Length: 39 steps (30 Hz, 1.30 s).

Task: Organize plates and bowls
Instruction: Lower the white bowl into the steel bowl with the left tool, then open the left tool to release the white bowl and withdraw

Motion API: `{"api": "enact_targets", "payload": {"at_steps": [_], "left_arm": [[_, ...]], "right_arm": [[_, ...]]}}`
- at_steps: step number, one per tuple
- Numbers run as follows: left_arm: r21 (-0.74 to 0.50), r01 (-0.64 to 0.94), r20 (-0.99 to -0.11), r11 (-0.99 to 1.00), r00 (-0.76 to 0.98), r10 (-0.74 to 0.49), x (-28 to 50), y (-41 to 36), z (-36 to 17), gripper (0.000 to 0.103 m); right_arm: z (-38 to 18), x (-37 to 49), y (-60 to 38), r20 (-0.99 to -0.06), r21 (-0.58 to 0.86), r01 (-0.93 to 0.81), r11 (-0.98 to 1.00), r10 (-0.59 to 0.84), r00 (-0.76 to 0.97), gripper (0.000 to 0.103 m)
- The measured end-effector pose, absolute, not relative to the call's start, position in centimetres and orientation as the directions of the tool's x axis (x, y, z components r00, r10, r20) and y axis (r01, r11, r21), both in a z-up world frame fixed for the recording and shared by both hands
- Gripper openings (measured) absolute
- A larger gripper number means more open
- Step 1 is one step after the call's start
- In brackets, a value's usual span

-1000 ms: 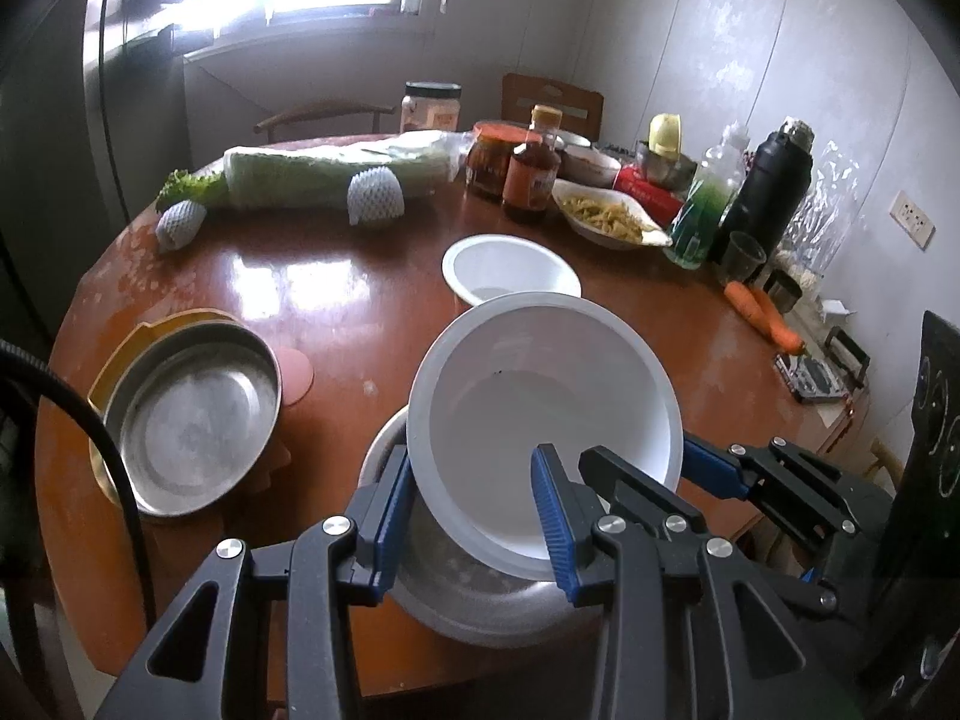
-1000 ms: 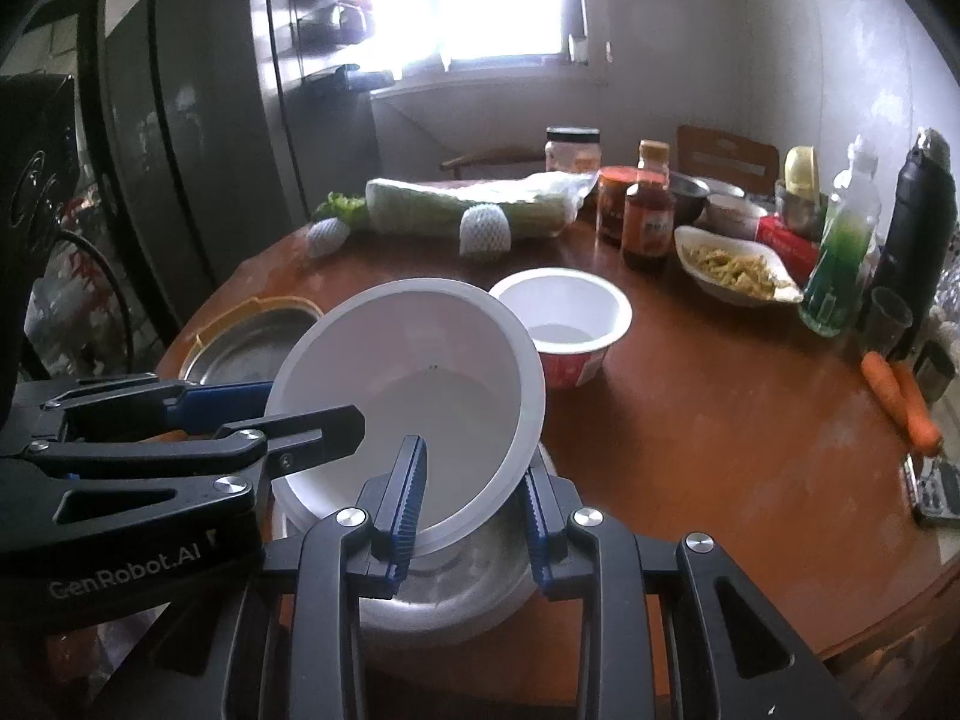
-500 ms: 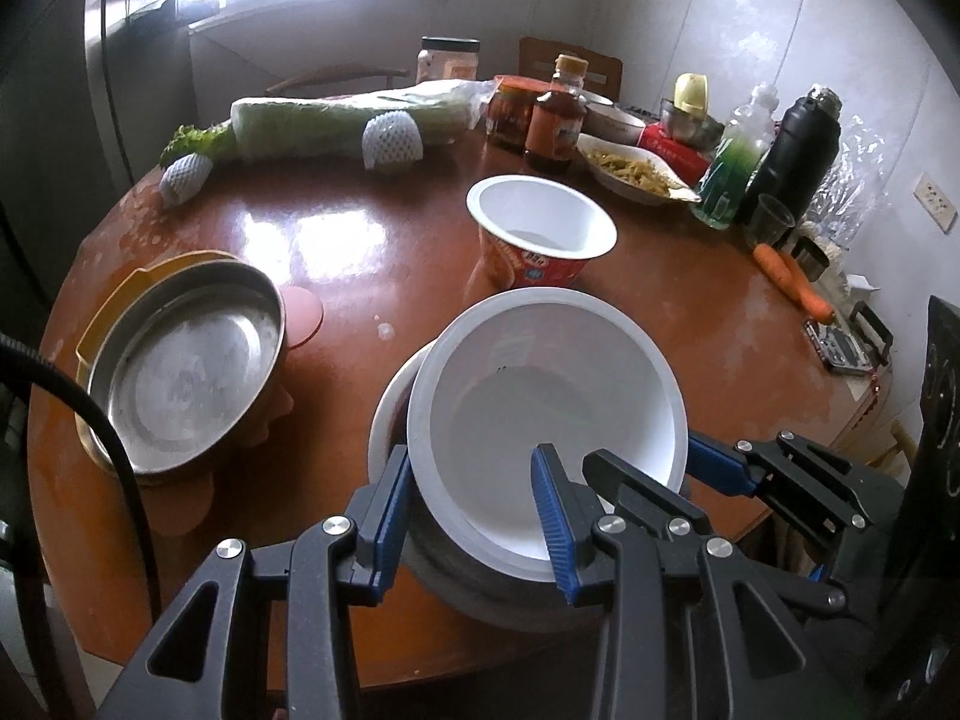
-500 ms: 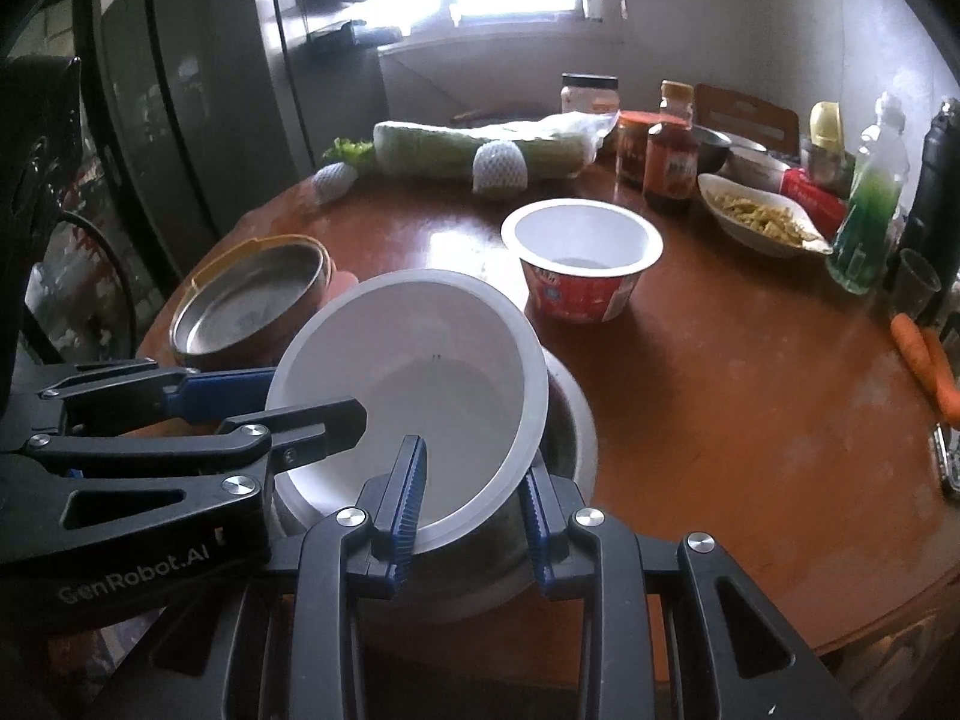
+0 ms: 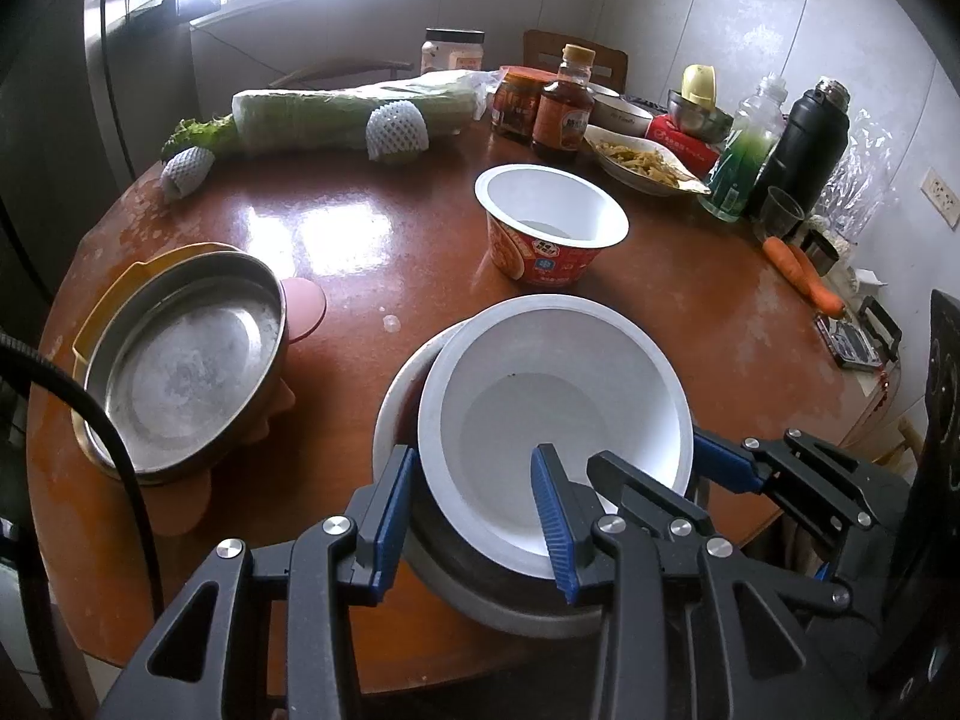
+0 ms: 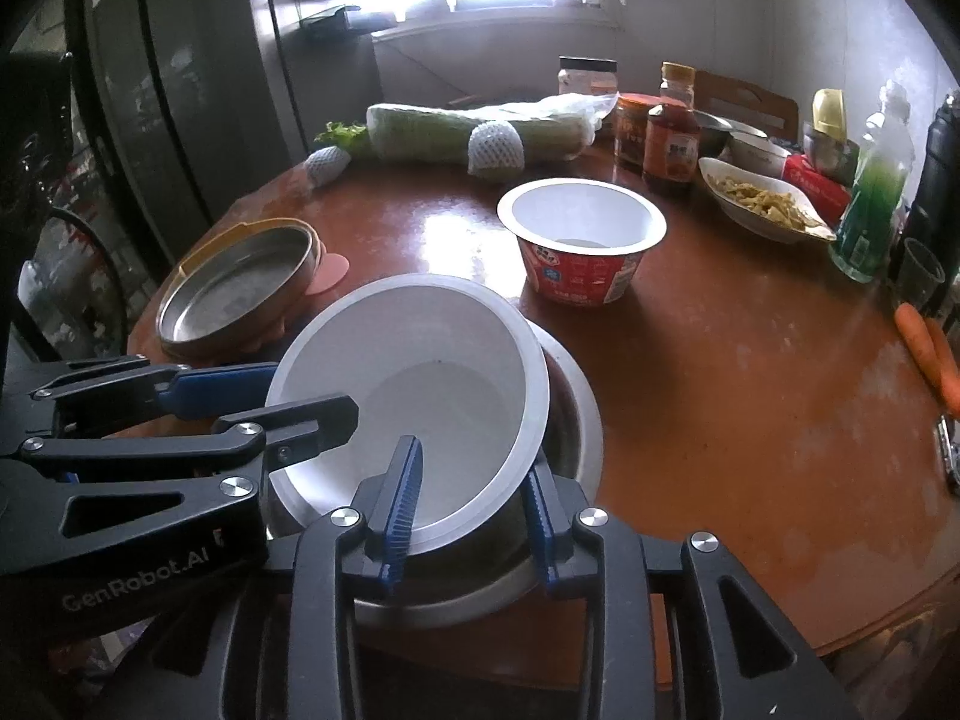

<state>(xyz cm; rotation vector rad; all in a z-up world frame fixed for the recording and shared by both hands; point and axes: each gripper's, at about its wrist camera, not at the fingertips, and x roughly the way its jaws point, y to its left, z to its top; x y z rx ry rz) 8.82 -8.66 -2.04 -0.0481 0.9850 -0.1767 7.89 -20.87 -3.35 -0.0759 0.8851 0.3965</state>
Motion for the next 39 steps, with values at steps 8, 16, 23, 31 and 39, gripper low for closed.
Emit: {"api": "enact_targets", "payload": {"at_steps": [8, 16, 23, 31, 39], "left_arm": [[-0.126, 0.128, -0.821, 0.984, 0.543, -0.176, 8.9, -8.5, -2.0, 0.040], [-0.138, 0.119, -0.810, 0.983, 0.558, -0.181, 8.7, -8.1, -1.6, 0.040], [-0.166, 0.107, -0.789, 0.980, 0.582, -0.197, 8.4, -7.4, -0.7, 0.040], [-0.173, 0.106, -0.778, 0.979, 0.595, -0.202, 9.0, -7.1, 0.2, 0.041], [-0.175, 0.134, -0.746, 0.975, 0.629, -0.220, 10.3, -7.8, 1.6, 0.044]], "right_arm": [[-3.4, 7.9, -21.0, -0.765, 0.098, -0.360, 0.928, 0.302, 0.570, 0.039], [-3.0, 7.8, -21.5, -0.752, 0.101, -0.351, 0.931, 0.302, 0.586, 0.047], [-1.9, 7.4, -22.3, -0.721, 0.106, -0.338, 0.935, 0.306, 0.621, 0.055], [-0.5, 7.5, -23.9, -0.682, 0.115, -0.299, 0.947, 0.294, 0.669, 0.060], [-0.1, 8.8, -25.6, -0.664, 0.121, -0.255, 0.959, 0.269, 0.697, 0.064]]}}
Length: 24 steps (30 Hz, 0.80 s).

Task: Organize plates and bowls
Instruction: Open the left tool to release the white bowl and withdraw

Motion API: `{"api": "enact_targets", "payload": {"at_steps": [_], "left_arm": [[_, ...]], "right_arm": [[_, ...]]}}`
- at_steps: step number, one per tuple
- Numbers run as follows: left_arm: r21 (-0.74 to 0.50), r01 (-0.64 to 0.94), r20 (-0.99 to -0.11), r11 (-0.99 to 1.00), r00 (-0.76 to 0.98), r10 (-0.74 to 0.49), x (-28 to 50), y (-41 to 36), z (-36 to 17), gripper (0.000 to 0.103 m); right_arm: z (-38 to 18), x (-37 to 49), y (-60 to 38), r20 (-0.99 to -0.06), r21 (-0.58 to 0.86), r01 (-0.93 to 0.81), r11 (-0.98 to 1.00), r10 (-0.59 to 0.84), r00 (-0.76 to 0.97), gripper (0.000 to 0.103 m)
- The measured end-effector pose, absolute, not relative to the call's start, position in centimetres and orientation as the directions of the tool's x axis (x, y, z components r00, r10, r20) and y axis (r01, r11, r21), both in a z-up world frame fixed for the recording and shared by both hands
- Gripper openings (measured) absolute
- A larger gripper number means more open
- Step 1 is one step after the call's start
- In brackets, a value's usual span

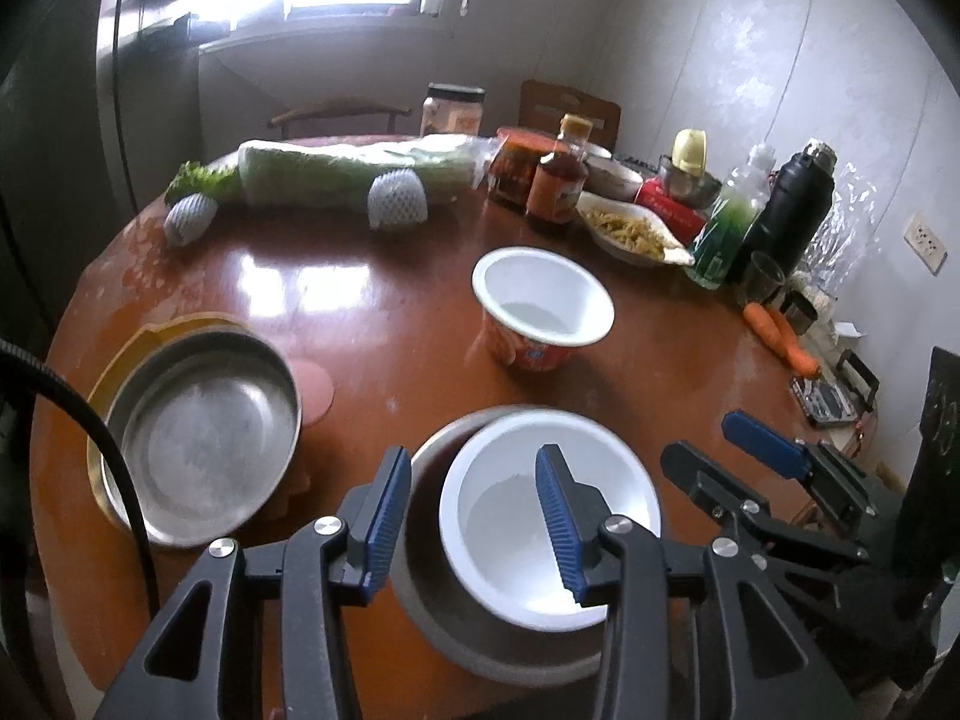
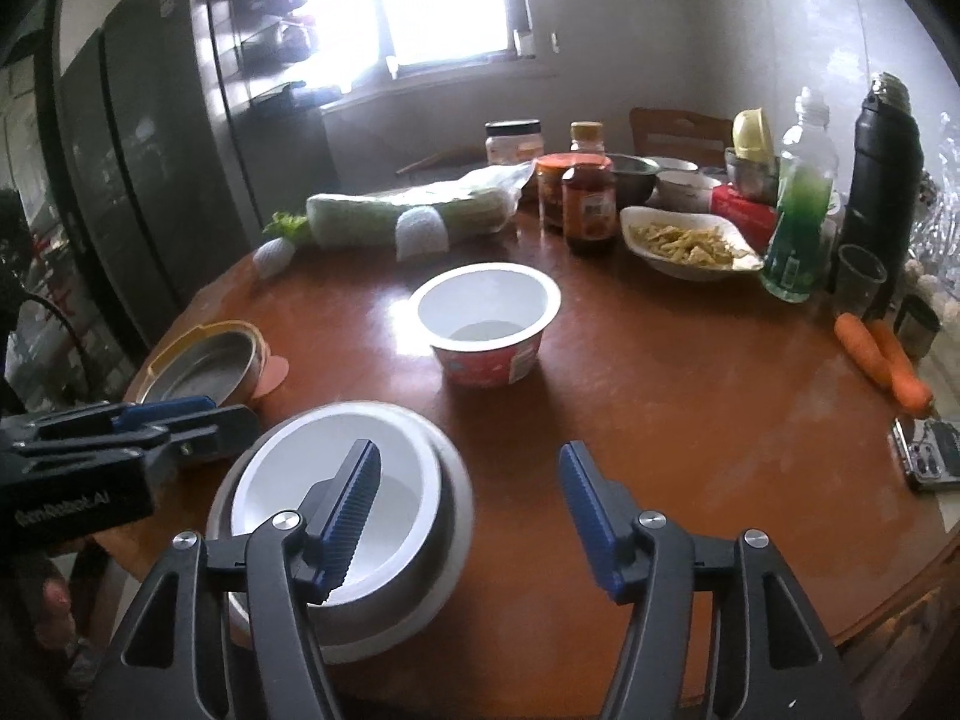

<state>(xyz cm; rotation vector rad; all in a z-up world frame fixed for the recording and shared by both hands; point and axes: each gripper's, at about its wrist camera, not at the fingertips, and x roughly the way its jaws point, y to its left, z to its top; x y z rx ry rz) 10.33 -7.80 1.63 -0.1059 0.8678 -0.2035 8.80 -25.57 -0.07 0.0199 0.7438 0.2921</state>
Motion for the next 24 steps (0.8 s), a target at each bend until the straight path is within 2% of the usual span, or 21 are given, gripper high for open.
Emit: {"api": "enact_targets", "payload": {"at_steps": [13, 24], "left_arm": [[-0.157, 0.169, -0.743, 0.973, 0.629, -0.229, 16.0, -10.0, 2.1, 0.046], [-0.185, 0.144, -0.766, 0.972, 0.598, -0.234, 21.0, -10.4, 0.8, 0.046]], "right_arm": [[-0.4, 13.7, -26.9, -0.660, 0.119, -0.212, 0.970, 0.237, 0.713, 0.066], [-1.6, 19.0, -27.9, -0.695, 0.130, -0.161, 0.978, 0.206, 0.689, 0.066]]}}
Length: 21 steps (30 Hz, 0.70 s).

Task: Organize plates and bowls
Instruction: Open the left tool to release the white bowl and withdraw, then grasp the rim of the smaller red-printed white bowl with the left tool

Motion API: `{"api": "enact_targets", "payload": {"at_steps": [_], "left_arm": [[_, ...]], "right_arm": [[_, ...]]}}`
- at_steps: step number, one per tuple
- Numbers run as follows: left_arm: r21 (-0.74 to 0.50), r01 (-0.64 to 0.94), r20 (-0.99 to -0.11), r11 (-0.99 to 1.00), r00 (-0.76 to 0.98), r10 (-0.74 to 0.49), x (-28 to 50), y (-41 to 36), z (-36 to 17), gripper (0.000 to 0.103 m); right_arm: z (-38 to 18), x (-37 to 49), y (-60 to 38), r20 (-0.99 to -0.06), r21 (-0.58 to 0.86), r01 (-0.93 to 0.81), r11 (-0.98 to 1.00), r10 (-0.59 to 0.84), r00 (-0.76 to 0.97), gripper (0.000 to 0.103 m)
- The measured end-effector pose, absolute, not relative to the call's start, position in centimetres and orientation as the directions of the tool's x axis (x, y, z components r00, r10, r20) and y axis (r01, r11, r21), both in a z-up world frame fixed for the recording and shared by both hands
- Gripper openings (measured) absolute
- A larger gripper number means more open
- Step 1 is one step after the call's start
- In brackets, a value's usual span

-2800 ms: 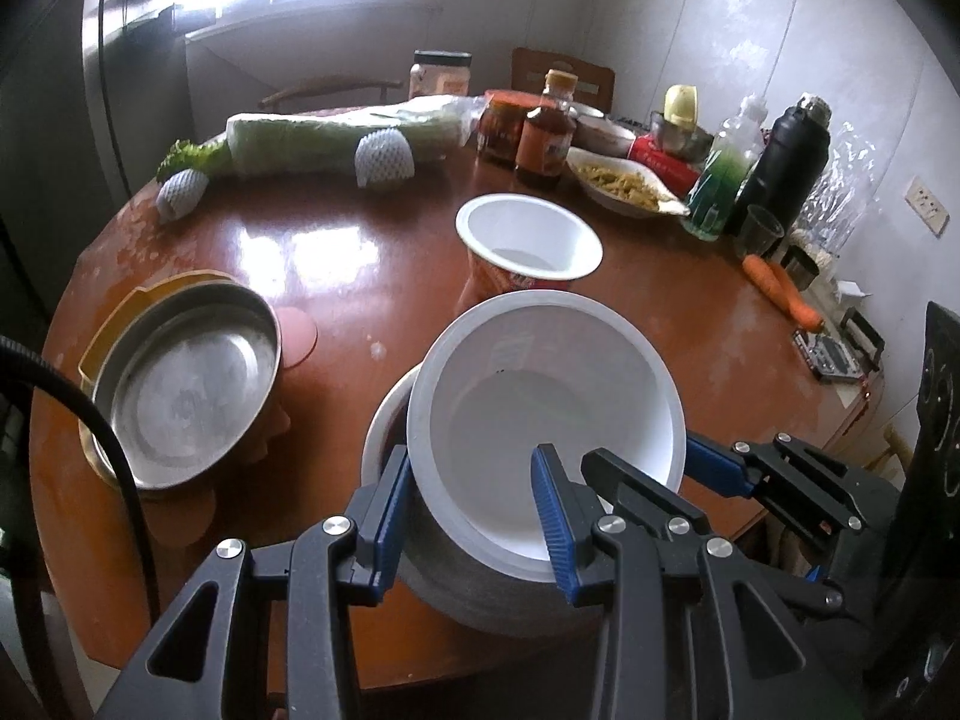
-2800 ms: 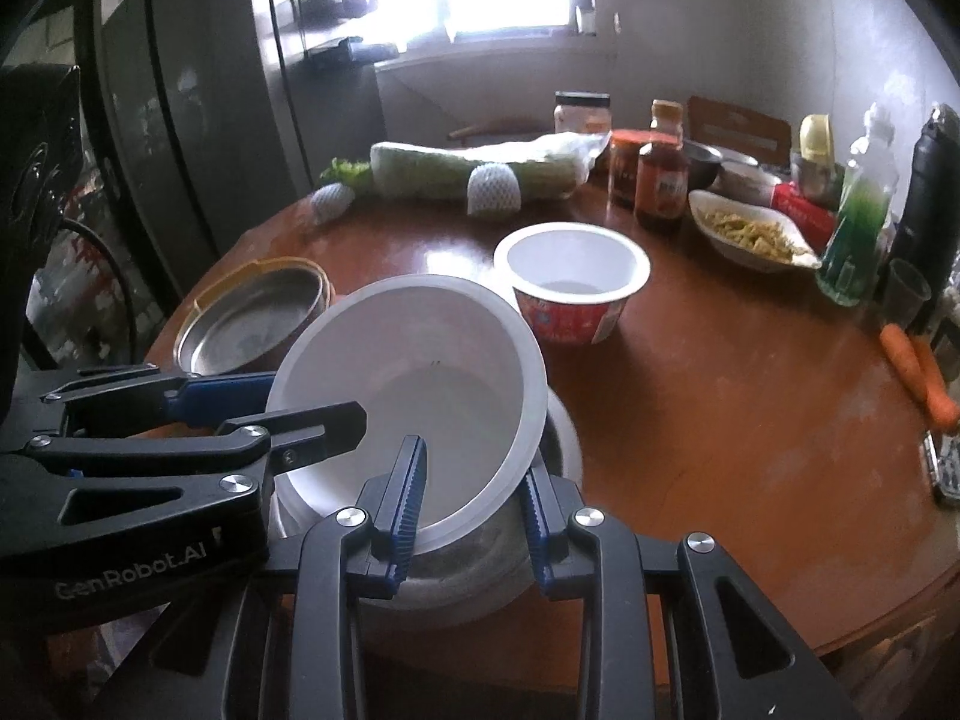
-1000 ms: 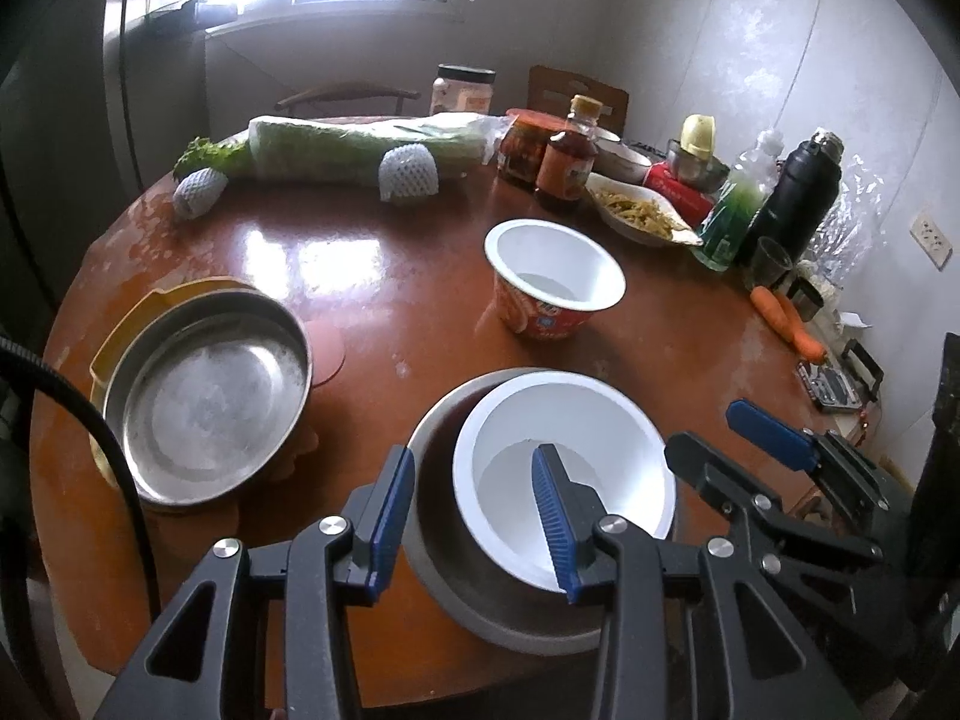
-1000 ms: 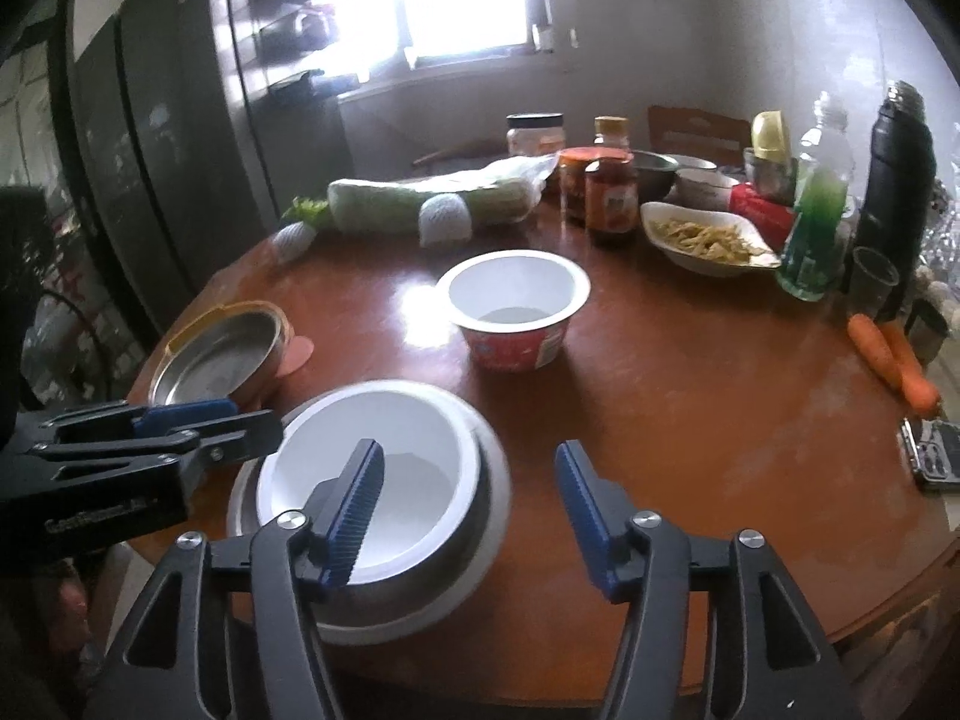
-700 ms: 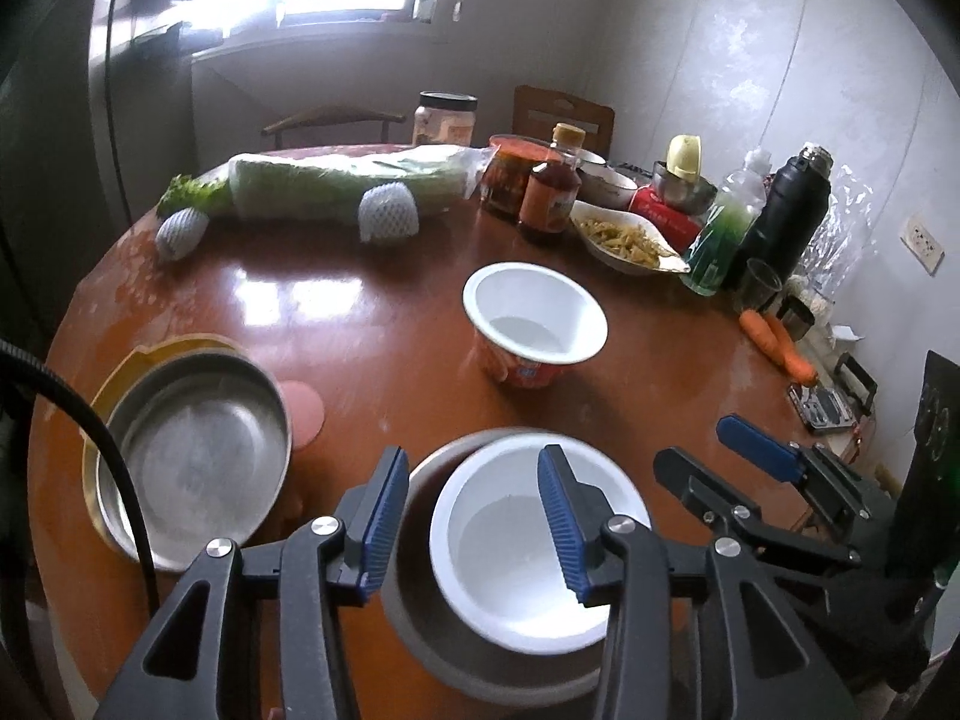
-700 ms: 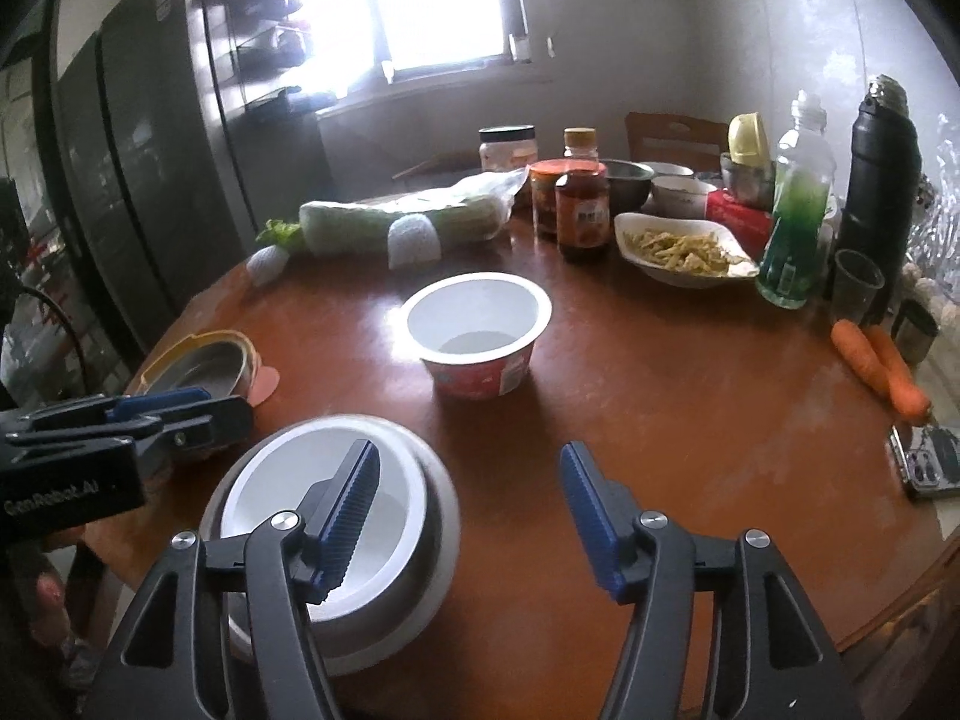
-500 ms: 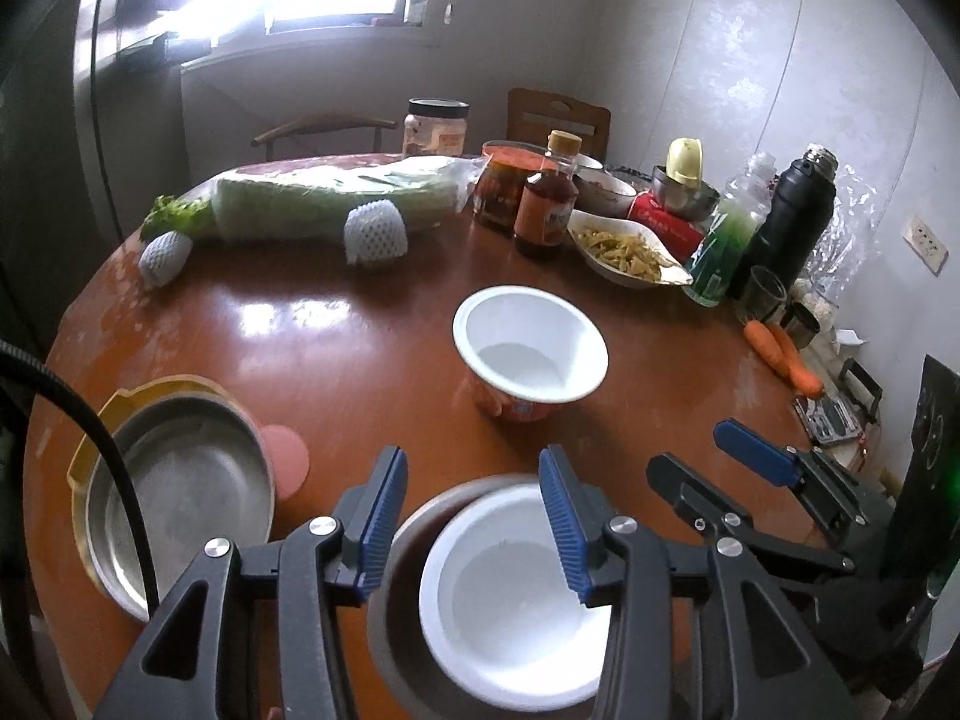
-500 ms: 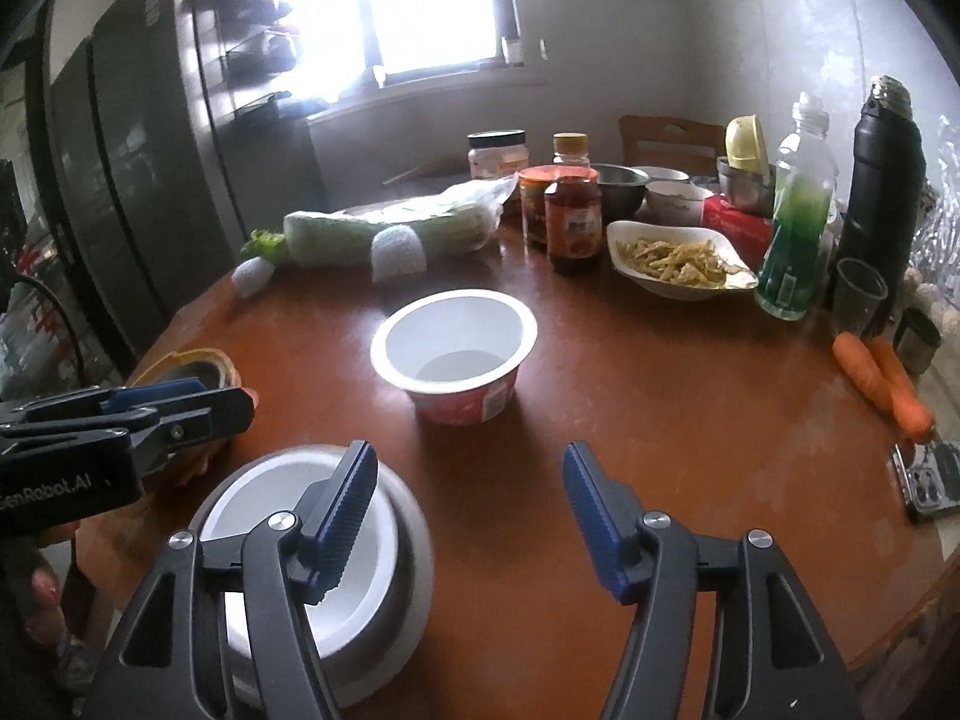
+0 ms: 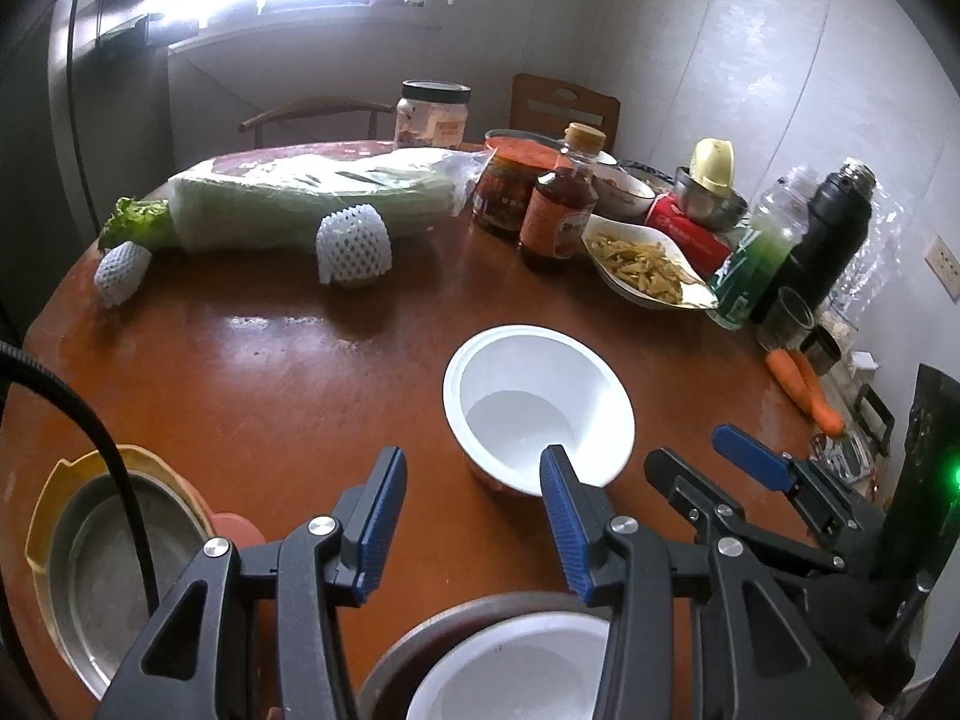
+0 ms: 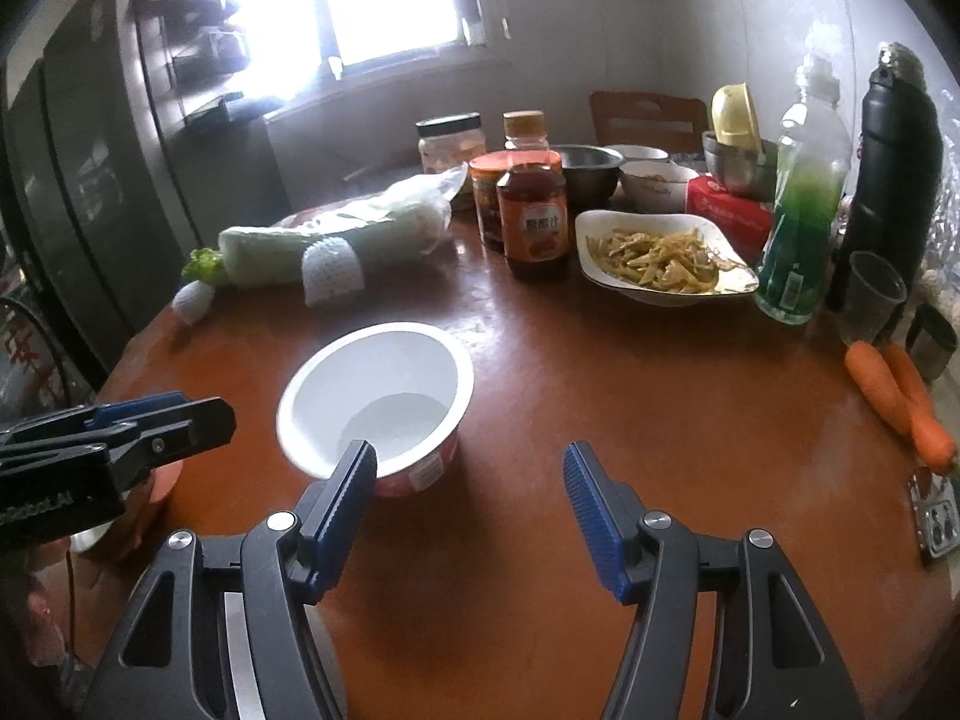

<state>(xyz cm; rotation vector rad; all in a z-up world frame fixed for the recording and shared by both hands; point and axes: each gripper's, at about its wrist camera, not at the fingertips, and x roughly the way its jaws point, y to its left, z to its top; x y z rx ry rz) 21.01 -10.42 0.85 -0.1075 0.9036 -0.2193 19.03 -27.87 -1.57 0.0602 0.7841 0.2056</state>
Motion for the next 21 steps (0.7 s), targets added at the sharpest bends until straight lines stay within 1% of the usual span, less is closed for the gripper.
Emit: {"api": "enact_targets", "payload": {"at_steps": [13, 19, 21], "left_arm": [[-0.205, 0.121, -0.798, 0.971, 0.553, -0.238, 24.5, -10.6, -0.7, 0.046], [-0.211, 0.124, -0.814, 0.970, 0.526, -0.244, 25.3, -11.1, -1.7, 0.046], [-0.215, 0.127, -0.818, 0.968, 0.518, -0.249, 25.5, -11.3, -2.0, 0.046]], "right_arm": [[-3.3, 22.8, -27.7, -0.734, 0.167, -0.161, 0.973, 0.232, 0.638, 0.066], [-4.1, 23.6, -27.3, -0.744, 0.168, -0.187, 0.968, 0.249, 0.620, 0.066], [-4.2, 23.7, -27.0, -0.742, 0.160, -0.201, 0.966, 0.252, 0.621, 0.061]]}}
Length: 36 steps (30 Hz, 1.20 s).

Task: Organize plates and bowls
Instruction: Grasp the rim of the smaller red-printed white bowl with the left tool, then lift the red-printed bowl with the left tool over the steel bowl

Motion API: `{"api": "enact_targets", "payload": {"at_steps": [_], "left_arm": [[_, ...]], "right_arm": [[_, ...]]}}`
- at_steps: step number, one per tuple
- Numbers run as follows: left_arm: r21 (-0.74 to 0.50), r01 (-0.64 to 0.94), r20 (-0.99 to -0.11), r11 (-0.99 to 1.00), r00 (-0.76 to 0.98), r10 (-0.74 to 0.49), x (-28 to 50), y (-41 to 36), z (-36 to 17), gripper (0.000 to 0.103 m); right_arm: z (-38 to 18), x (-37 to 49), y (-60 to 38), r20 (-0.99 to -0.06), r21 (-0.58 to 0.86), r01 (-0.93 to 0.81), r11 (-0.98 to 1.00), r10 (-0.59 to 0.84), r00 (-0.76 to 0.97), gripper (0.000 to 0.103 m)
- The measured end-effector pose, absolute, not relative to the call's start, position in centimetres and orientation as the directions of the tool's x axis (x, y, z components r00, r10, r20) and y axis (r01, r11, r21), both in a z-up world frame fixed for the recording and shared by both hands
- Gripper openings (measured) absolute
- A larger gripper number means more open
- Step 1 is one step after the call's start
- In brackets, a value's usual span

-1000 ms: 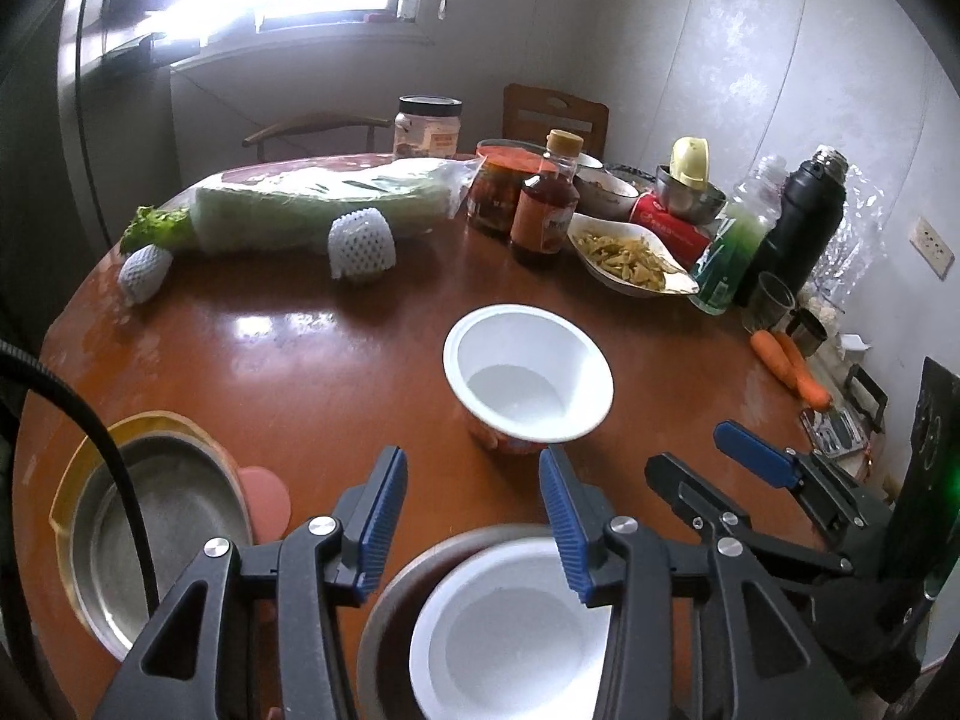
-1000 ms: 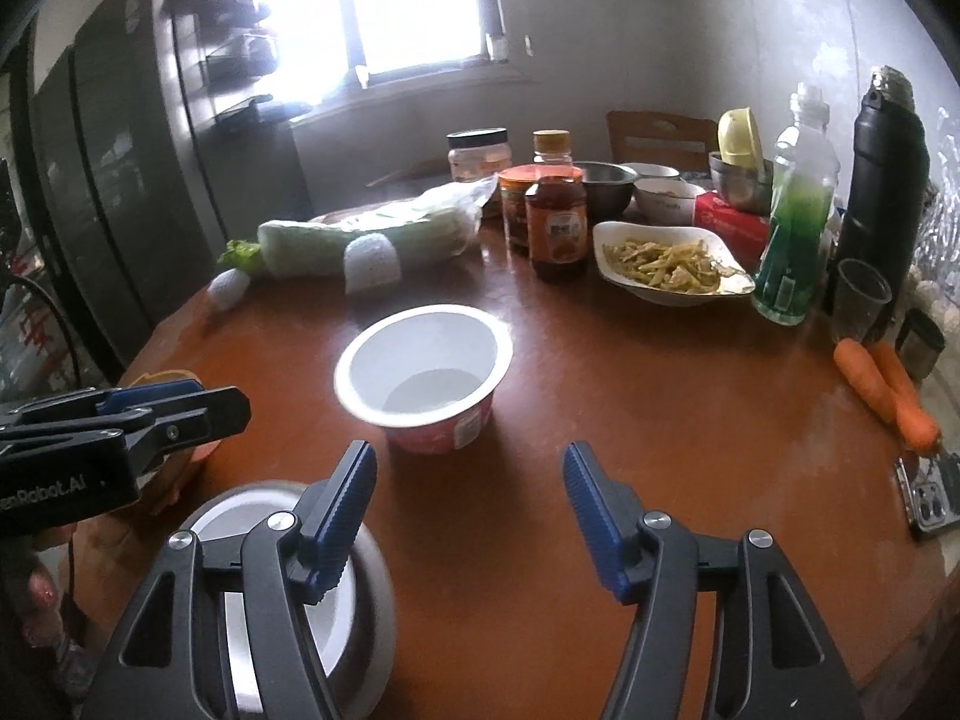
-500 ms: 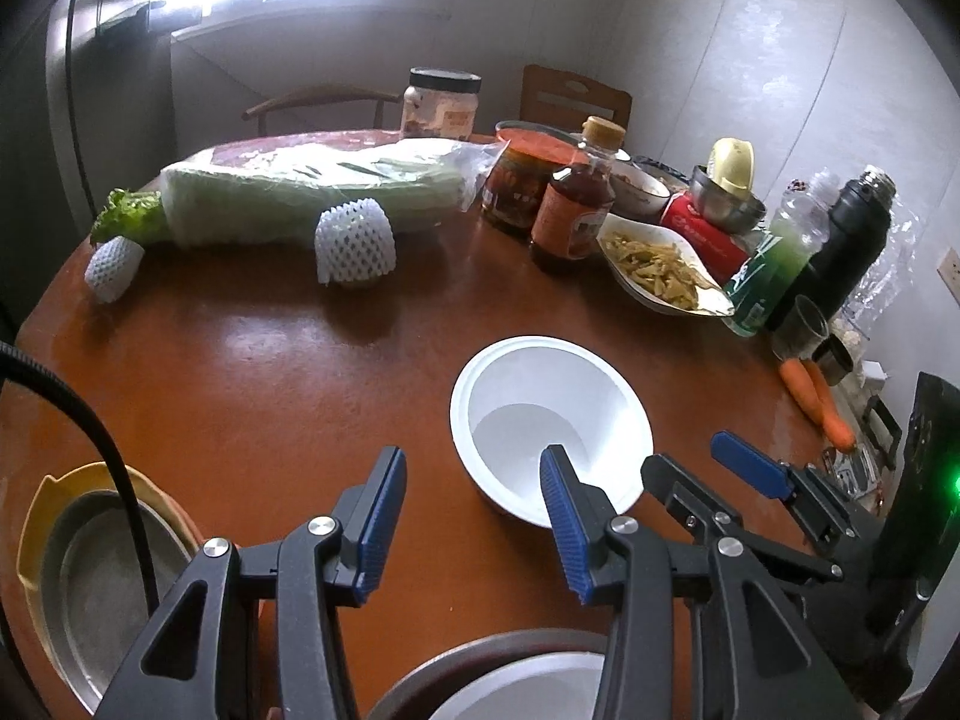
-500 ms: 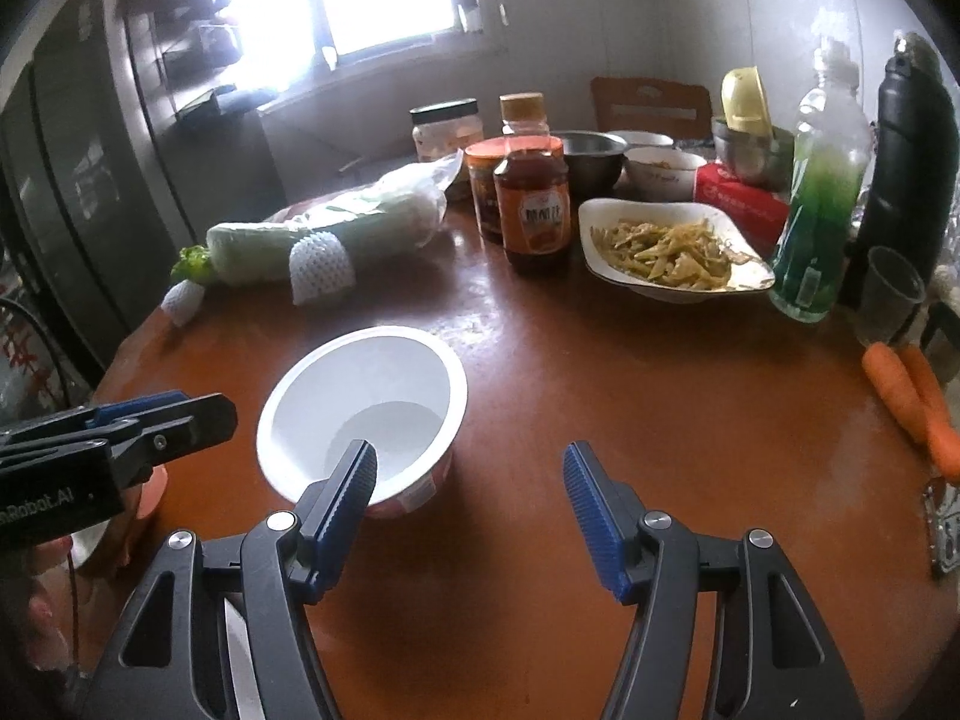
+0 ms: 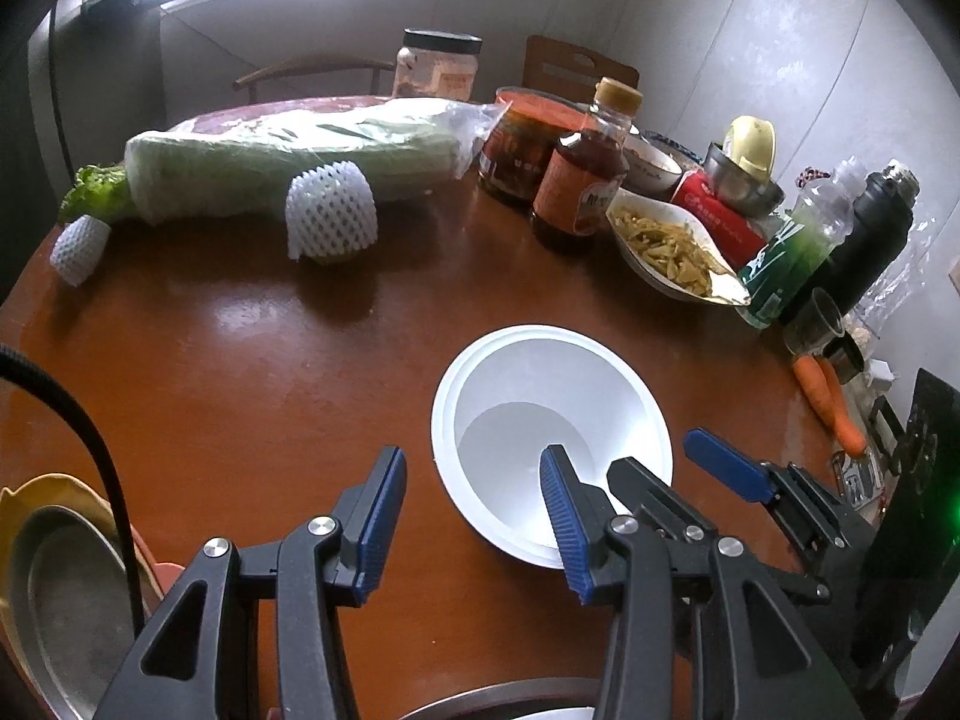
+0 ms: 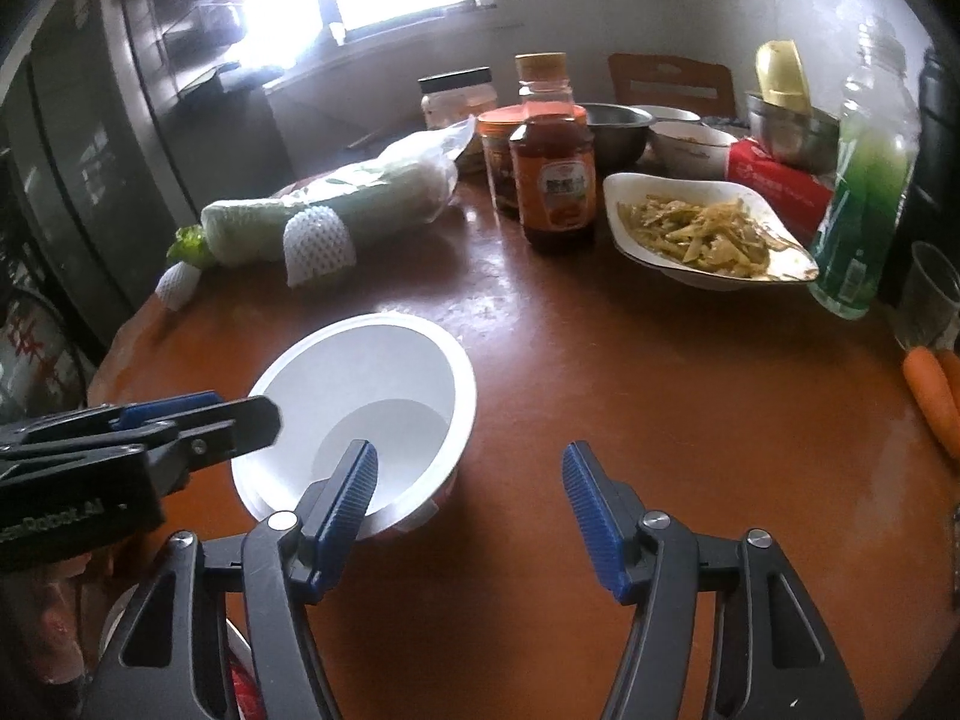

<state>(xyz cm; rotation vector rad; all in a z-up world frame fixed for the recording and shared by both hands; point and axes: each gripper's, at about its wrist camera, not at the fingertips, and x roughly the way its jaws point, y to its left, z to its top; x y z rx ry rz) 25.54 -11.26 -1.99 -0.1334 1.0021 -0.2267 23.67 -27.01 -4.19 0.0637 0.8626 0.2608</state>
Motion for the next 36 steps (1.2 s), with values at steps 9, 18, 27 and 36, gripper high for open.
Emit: {"api": "enact_targets", "payload": {"at_steps": [9, 18, 27, 36], "left_arm": [[-0.265, 0.146, -0.828, 0.953, 0.471, -0.302, 26.1, -11.6, -3.3, 0.039], [-0.271, 0.144, -0.806, 0.952, 0.507, -0.306, 24.7, -11.0, -1.8, 0.039], [-0.252, 0.152, -0.772, 0.956, 0.564, -0.293, 22.1, -10.3, 1.0, 0.039], [-0.236, 0.160, -0.728, 0.959, 0.624, -0.283, 18.0, -9.6, 3.9, 0.039]], "right_arm": [[-4.2, 23.4, -25.8, -0.733, 0.173, -0.265, 0.949, 0.304, 0.609, 0.033], [-2.9, 22.4, -25.2, -0.718, 0.159, -0.270, 0.950, 0.299, 0.629, 0.031], [-0.5, 20.1, -24.4, -0.682, 0.151, -0.293, 0.944, 0.314, 0.661, 0.031], [2.5, 16.4, -23.5, -0.631, 0.128, -0.320, 0.939, 0.327, 0.703, 0.031]]}}
